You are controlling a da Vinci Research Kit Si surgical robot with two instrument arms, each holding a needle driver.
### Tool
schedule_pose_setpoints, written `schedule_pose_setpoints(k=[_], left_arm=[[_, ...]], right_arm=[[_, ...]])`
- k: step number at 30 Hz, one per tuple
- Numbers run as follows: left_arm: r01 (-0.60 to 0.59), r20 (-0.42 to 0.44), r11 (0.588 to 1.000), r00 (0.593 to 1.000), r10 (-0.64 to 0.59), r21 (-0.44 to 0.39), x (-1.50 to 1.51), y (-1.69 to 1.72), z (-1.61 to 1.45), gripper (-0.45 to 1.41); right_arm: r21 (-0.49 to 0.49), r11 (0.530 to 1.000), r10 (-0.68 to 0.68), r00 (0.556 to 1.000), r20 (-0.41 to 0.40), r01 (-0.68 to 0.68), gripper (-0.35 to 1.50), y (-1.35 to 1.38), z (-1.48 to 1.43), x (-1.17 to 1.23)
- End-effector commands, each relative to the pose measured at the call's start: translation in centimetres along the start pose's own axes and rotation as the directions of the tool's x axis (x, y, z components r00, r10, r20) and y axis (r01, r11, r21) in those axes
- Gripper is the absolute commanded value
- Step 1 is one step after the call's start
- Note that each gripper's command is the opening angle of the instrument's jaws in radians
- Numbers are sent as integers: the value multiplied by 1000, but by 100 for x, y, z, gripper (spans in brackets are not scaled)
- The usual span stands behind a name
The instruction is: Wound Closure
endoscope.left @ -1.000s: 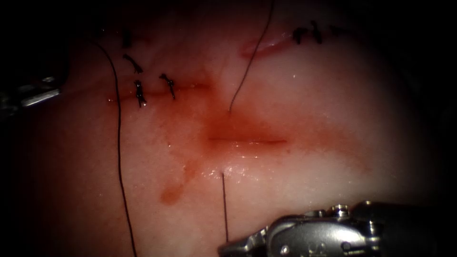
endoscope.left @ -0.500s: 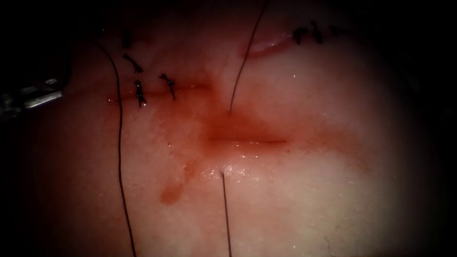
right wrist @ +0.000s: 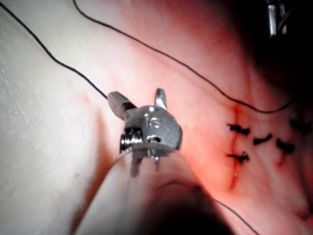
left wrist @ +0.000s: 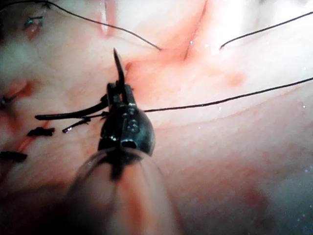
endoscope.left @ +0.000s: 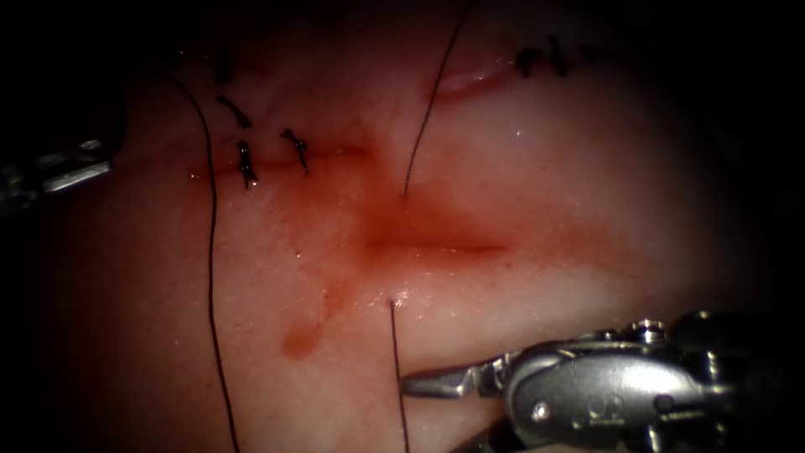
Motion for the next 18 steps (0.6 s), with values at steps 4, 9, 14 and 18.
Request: schedule_pose_setpoints(k=[4,9,14,18], left_arm=[[-1,-4,1000,1000,1,-1,0,-1,8,-45],[-2,-2,1000,1000,2,-3,-1,-1,9,-45],[-3,-1,1000,1000,3,-4,-2,0,9,-45],[-3,-1,1000,1000,3,-4,-2,0,9,-45]], right_arm=[[-47,999,16,1000,5,-16,133,18,28,-43],[-60,998,-3,1000,14,4,133,17,56,-74],[-51,998,-25,1000,18,26,133,11,79,-94],[-47,998,-40,998,40,42,133,7,91,-107]])
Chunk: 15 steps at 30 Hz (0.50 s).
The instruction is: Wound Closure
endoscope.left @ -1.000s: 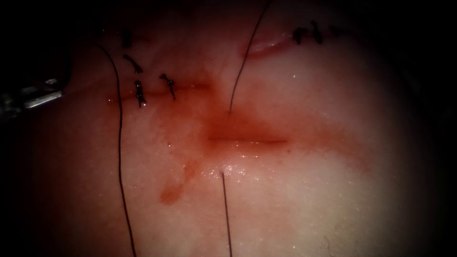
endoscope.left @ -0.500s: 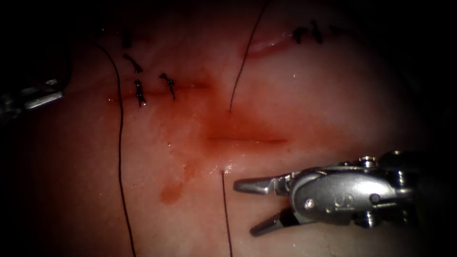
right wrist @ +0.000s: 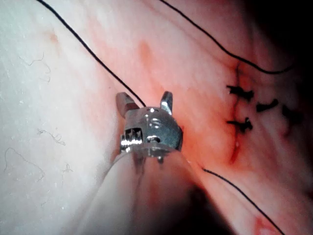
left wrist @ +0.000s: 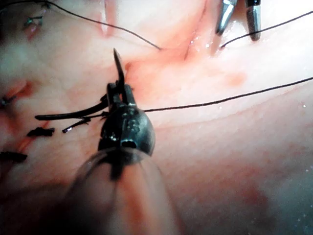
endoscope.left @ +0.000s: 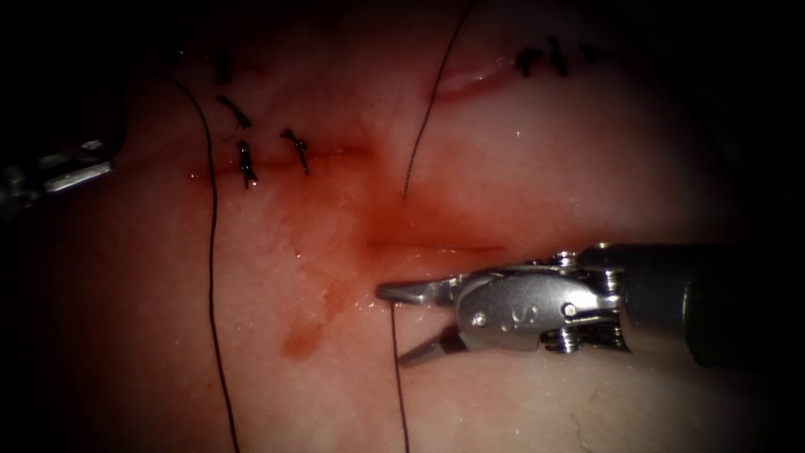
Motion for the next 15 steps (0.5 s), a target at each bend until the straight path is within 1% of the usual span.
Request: schedule_pose_setpoints(k=[1,3,4,5,6,7,9,12,15], left_arm=[[-1,-1,1000,1000,1,0,-1,0,8,-45],[-1,-1,1000,1000,1,0,-1,0,8,-45],[-1,-1,1000,1000,1,0,-1,0,8,-45],[-1,-1,1000,1000,1,0,-1,0,8,-45],[-1,-1,1000,1000,1,0,-1,0,8,-45],[-1,-1,1000,1000,1,0,-1,0,8,-45],[-1,-1,1000,1000,1,0,-1,0,8,-45],[-1,-1,1000,1000,1,1,0,0,8,-45],[-1,-1,1000,1000,1,1,0,0,9,-45]], right_arm=[[2,1000,-7,1000,-3,7,131,0,16,-3],[2,1000,-12,1000,1,12,126,-2,19,-6],[8,1000,-20,1000,-6,20,116,-3,20,-8],[23,1000,-17,1000,-13,17,84,-4,19,-9],[39,999,-14,1000,-25,15,39,-6,16,-10],[90,996,-9,999,-31,12,-35,-11,8,-11],[113,994,-3,1000,-19,6,-35,-10,2,-9],[121,993,12,1000,-12,-10,-35,-10,-6,-1],[166,986,9,1000,-8,-8,-35,-17,-12,18]])
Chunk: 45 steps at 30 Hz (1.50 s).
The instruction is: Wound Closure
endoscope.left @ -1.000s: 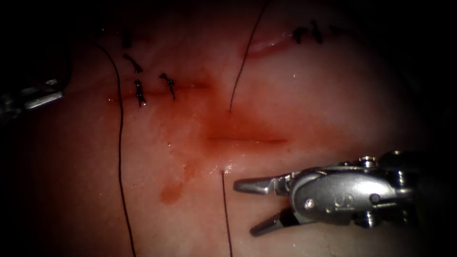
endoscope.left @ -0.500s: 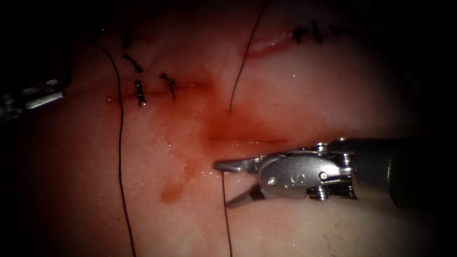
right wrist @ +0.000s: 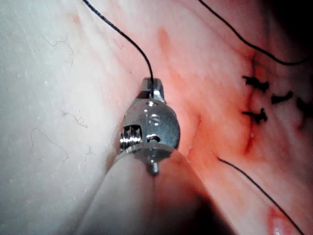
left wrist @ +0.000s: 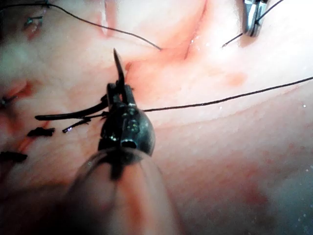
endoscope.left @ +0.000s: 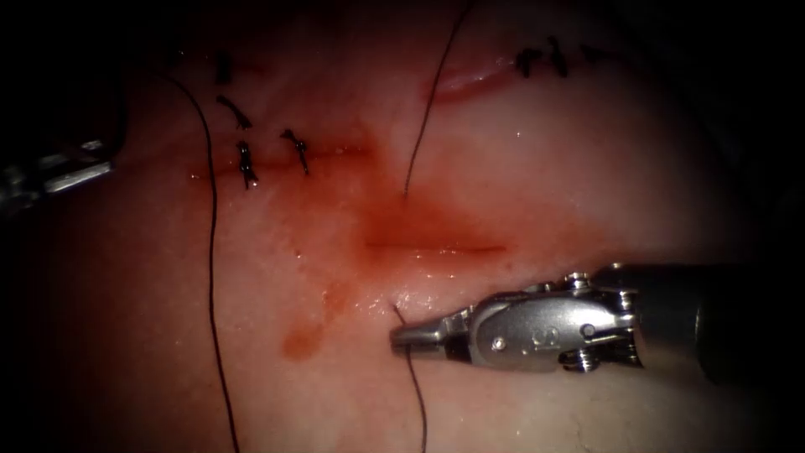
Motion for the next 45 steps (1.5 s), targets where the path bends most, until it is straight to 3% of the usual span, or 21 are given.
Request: schedule_pose_setpoints(k=[1,11,15,18,26,27,28,29,32,36,45], left_arm=[[-1,-2,1000,1000,1,1,0,0,8,-45],[-1,-1,1000,1000,1,1,0,0,8,-45],[-1,-1,1000,1000,1,2,0,0,8,-45],[-2,1,1000,1000,2,0,0,0,8,-45],[-2,1,1000,1000,2,0,0,0,8,-45],[-2,1,1000,1000,2,0,0,0,8,-45],[-2,1,1000,1000,2,0,0,1,8,-45],[-2,1,1000,1000,2,0,0,1,8,-45],[-2,1,1000,1000,2,0,0,1,8,-45],[-2,1,1000,1000,2,0,0,0,8,-45],[-2,1,1000,1000,2,0,0,0,8,-45]], right_arm=[[37,999,-4,1000,-7,4,-35,-4,7,25],[153,988,-2,997,-72,13,-35,-28,-25,107],[224,974,-33,998,-55,45,-35,-43,-26,117],[330,940,-70,996,-50,83,-35,-66,-25,121],[525,846,-30,992,-123,90,-35,-113,-24,135],[533,841,-22,989,-149,99,-10,-114,-25,136],[512,853,-16,985,-171,103,10,-110,-26,137],[479,873,-11,984,-176,95,46,-103,-28,137],[310,949,-14,989,-148,60,101,-62,-32,131],[76,997,16,994,-108,-7,135,-15,-39,109],[-100,995,-19,999,29,22,126,23,-31,40]])
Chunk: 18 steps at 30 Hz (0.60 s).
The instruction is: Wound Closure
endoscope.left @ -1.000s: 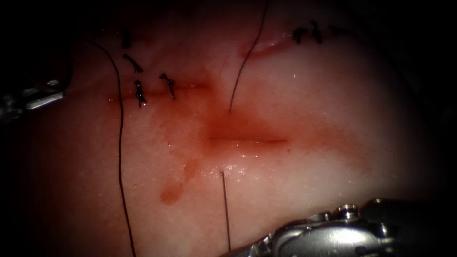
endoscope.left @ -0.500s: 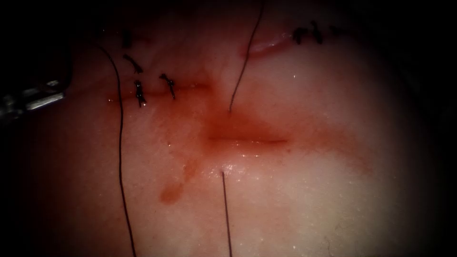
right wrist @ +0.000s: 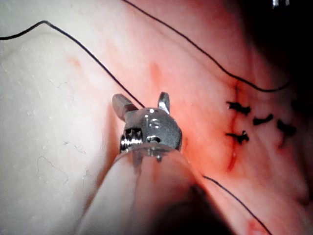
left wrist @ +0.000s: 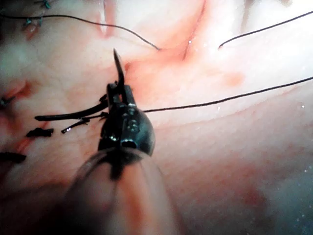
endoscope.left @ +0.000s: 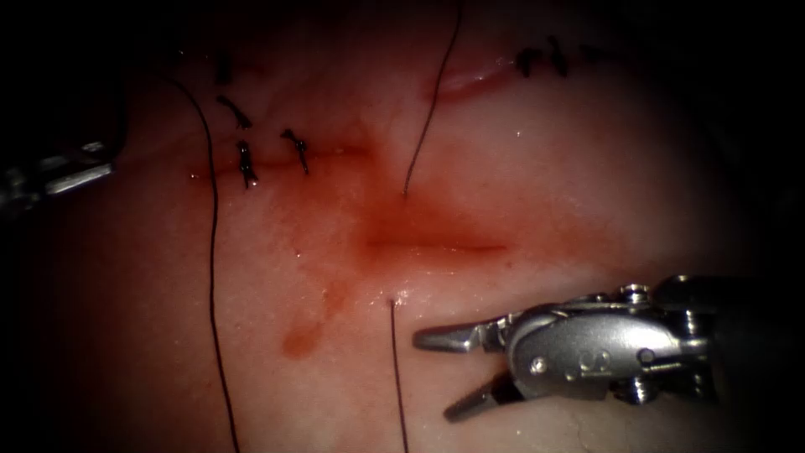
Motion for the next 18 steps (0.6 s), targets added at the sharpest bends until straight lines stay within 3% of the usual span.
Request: schedule_pose_setpoints(k=[1,6,9,12,13,14,16,18], left_arm=[[-1,-2,1000,1000,1,1,-1,0,9,-45],[-1,-4,1000,1000,1,-1,-1,0,9,-45],[-2,-5,1000,1000,2,-5,-1,-1,9,-45],[-2,-5,1000,1000,2,-5,-1,-1,9,-45],[-2,-5,1000,1000,2,-5,-1,-1,9,-45],[-2,-5,1000,1000,2,-5,-1,-1,9,-45],[-2,-5,1000,1000,2,-5,-1,-1,9,-45],[-2,-4,1000,1000,2,-5,-1,-1,9,-45]], right_arm=[[-15,1000,4,1000,16,-4,126,8,18,-14],[-35,999,6,998,67,-4,126,2,48,-50],[-21,1000,-4,998,63,5,125,-2,61,-59],[-21,1000,-15,999,48,16,110,-5,70,-62],[-23,1000,-16,999,46,17,96,-6,72,-62],[-25,1000,-6,999,44,8,63,-8,72,-62],[-9,1000,-13,999,37,13,-35,-15,70,-62],[-11,1000,-10,999,39,11,-35,-17,69,-58]])
